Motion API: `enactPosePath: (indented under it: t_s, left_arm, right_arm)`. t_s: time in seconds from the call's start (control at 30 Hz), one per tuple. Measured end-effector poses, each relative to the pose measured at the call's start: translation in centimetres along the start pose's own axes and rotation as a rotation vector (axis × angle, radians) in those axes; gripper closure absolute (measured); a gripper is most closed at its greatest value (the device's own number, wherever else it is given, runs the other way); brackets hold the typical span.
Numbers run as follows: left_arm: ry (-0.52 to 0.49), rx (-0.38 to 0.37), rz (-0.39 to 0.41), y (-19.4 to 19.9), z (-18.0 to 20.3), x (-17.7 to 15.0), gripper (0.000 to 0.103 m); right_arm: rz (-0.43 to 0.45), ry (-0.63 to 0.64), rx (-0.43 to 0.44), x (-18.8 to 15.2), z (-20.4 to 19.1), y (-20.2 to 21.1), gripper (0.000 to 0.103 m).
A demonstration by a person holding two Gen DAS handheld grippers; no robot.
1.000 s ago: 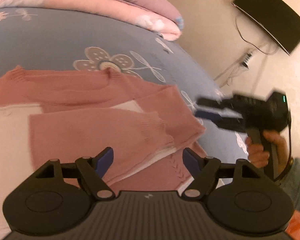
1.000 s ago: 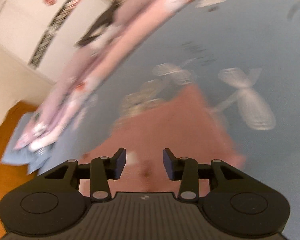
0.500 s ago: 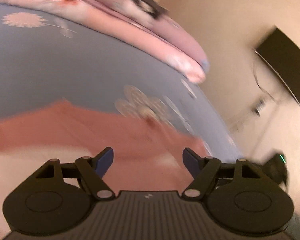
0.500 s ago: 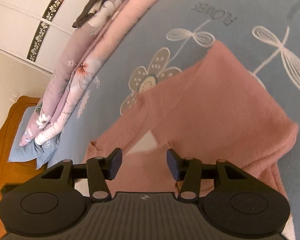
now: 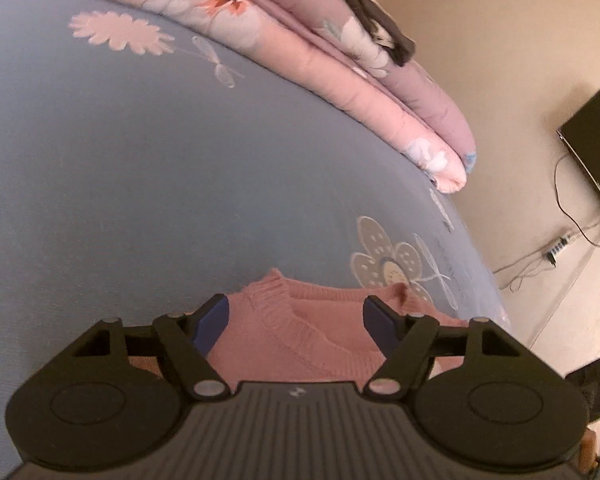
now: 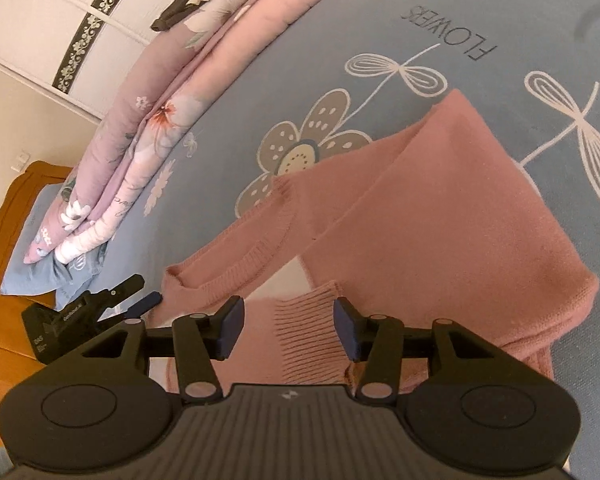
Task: Fold clothes
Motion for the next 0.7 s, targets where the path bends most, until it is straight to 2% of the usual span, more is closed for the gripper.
enactPosePath:
  t_s: [0.07,0.13,0.2,0.23,0.37,0.5,0.6,0.63,0.7]
  left_arm:
    - [-0.024,-0.065,-0.026,0.7,1.4,-0.7,0.024]
    - [-0.047,-0.061,-0.082,0.5,1.6,-1.7,0.024]
    - [-0.030,-0.050,-0.135,-0.2,0.9,-2.7,0.024]
    - [-0.043,-0.049,-0.139,-0.3,0.8,-2.8,0.024]
    - [-0.065,-0.023,-0.115,0.1,-0.1,-2.2,0.024]
    - [0.024,0.034,-0.070,1.9,-3.2,-1.2,0.024]
    - [0.056,0.071,-0.062,2.9,-3.6,-0.7,0.026]
    - [0.054,0.067,-0.065,3.3,-3.2,-0.7,0.026]
    - [0.017,-0.003,-0.067,4.5,-1.5,-0.9,0.023]
  right_arm:
    - [0.001,0.005,0.008,0.0,-0.2,0.2,0.048]
    - [-0.005,0.006,0.015,0.0,-0.4,0.1,0.048]
    - [-0.014,0.016,0.017,-0.1,-0.6,-0.2,0.048]
    - [-0.016,0.022,0.014,-0.1,-0.7,-0.3,0.048]
    - [-0.017,0.036,0.006,-0.2,-0.9,-0.3,0.048]
    - [-0.019,0.032,-0.010,-0.3,-0.6,0.1,0.048]
    - [-0.016,0.026,-0.011,-0.5,-0.7,0.4,0.048]
    - [-0.015,0.024,-0.010,-0.6,-0.8,0.5,0.048]
    - [-0.018,0.027,-0.007,-0.8,-1.0,0.7,0.047]
Point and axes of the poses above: each gripper's, at about its wrist camera, not at the fingertips, and y roughly against the way its jaws point, z to its right, x to its top, the point moved 7 cm from there along -y, roughly the way its jaws point, and after that the axes turned 1 degree about z, right-handed, at the moved point
